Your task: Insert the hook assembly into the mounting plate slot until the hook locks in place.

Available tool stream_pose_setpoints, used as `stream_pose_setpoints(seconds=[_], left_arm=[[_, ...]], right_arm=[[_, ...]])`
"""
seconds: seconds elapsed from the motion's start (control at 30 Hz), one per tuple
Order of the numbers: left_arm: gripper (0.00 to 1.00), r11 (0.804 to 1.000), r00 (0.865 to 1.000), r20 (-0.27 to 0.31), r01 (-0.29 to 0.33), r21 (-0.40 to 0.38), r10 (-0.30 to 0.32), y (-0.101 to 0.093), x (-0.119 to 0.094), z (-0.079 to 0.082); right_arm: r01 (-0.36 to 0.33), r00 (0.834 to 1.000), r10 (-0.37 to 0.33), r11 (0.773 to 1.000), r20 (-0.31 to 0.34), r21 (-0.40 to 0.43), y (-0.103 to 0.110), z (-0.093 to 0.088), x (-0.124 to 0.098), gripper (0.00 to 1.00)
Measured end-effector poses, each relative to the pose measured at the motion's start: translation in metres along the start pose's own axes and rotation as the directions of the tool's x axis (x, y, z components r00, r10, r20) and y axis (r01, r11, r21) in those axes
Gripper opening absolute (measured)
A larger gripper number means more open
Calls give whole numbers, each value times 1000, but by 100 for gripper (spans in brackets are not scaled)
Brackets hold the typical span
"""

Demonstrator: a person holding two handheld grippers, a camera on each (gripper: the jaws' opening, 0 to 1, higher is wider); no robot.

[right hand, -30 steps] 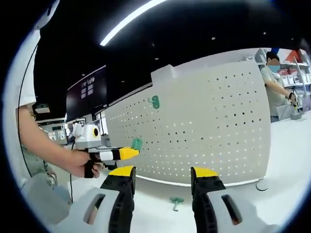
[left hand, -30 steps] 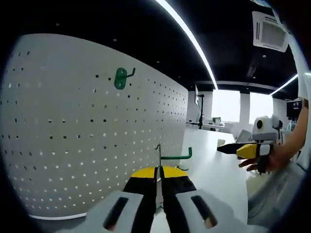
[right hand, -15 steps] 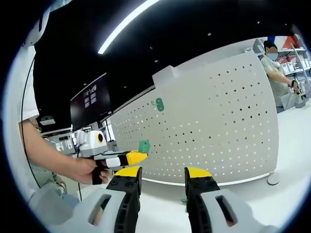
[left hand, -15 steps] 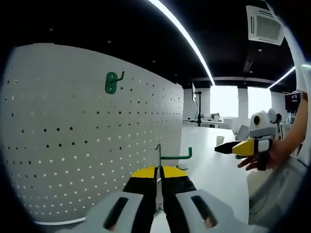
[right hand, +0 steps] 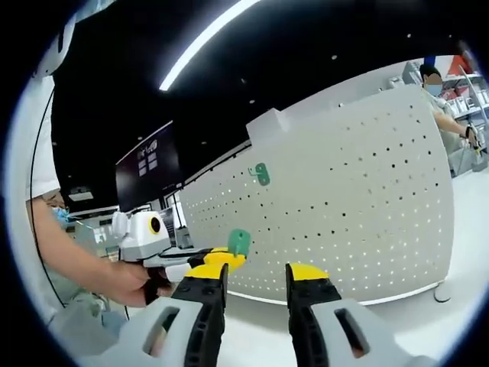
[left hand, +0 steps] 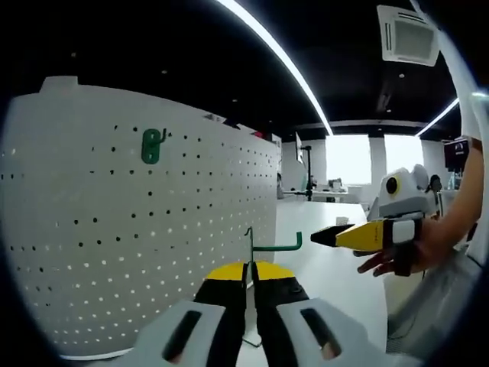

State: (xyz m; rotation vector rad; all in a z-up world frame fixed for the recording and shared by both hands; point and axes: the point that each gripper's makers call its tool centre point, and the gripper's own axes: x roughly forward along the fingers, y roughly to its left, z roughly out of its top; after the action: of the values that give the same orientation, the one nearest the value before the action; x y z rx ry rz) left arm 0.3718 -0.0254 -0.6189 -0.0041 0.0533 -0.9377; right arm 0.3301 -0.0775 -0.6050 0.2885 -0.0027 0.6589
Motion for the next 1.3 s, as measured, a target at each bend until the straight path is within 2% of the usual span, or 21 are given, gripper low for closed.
stream_pose_setpoints(seconds=[0.23,0.53,0.73,0.93,1.3], left_arm=[[2,1000,1000,19,14,-1,-14,-12,6,7],[2,1000,999,42,3,-18,-3,-17,7,13],[2,1000,999,50,9,-19,-8,-22,7,15],[2,1000,998,59,14,-20,-13,-28,8,18],[2,1000,998,66,5,-27,-3,-28,8,19]], right_arm=[[-18,1000,18,1000,16,-2,5,7,10,24],[-45,997,44,999,56,24,12,16,22,16],[-57,997,55,998,51,23,17,17,30,10],[-50,998,49,999,43,10,17,16,33,3],[-26,999,26,1000,43,-1,16,15,34,2]])
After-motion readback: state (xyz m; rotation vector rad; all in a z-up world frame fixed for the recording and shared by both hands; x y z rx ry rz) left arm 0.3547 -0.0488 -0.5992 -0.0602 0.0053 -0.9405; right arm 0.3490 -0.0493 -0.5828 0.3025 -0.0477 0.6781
